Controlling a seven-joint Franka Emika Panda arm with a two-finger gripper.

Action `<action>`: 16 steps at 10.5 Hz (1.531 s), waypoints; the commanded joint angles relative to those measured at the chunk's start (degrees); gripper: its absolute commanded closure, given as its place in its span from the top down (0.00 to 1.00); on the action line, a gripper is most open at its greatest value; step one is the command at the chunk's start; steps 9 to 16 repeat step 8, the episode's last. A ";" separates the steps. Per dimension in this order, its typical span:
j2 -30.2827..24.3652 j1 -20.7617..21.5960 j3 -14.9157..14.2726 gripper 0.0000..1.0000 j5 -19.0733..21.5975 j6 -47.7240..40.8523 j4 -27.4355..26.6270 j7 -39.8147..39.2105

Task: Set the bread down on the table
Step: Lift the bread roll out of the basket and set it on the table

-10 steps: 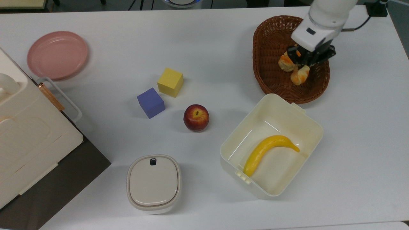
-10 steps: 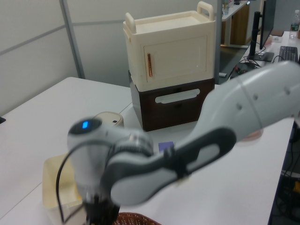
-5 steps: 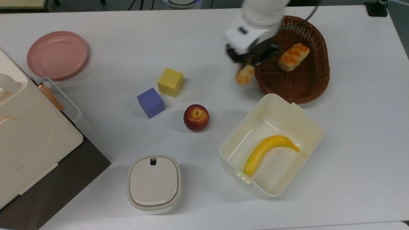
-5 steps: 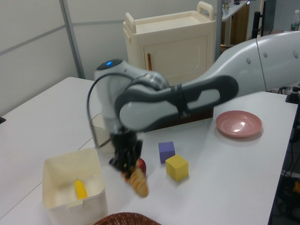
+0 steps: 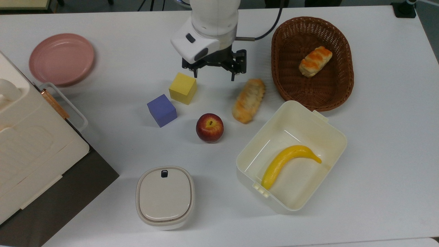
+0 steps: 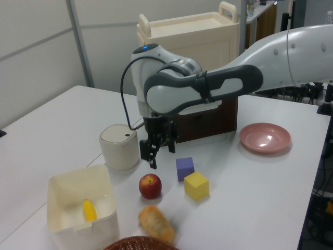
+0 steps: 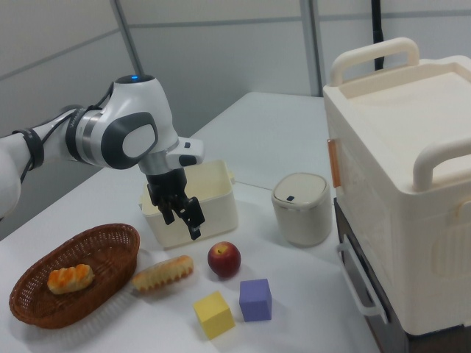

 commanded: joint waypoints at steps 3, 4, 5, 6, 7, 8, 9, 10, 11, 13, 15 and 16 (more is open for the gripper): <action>-10.80 -6.07 -0.18 1.00 -0.80 -5.55 -1.72 -6.30; -12.47 -7.39 -0.18 1.00 -0.62 -7.83 -1.64 -9.73; -13.71 -8.36 -0.18 1.00 -0.18 -9.25 -1.64 -12.90; -14.59 -8.46 -0.18 1.00 -0.18 -10.57 -1.64 -14.15; -14.86 -8.46 -0.18 1.00 -0.09 -11.02 -1.64 -13.81; -15.30 -8.46 -0.18 1.00 -0.18 -12.06 -1.64 -13.81; -15.30 -8.46 -0.18 1.00 -0.18 -12.06 -1.64 -13.81; -15.30 -8.46 -0.18 1.00 -0.18 -12.06 -1.64 -13.81; -15.30 -8.46 -0.18 1.00 -0.18 -12.06 -1.64 -13.81; -15.30 -8.46 -0.18 1.00 -0.18 -12.06 -1.64 -13.81; -15.30 -8.46 -0.18 1.00 -0.18 -12.06 -1.64 -13.81; -15.30 -8.46 -0.18 1.00 -0.18 -12.06 -1.64 -13.81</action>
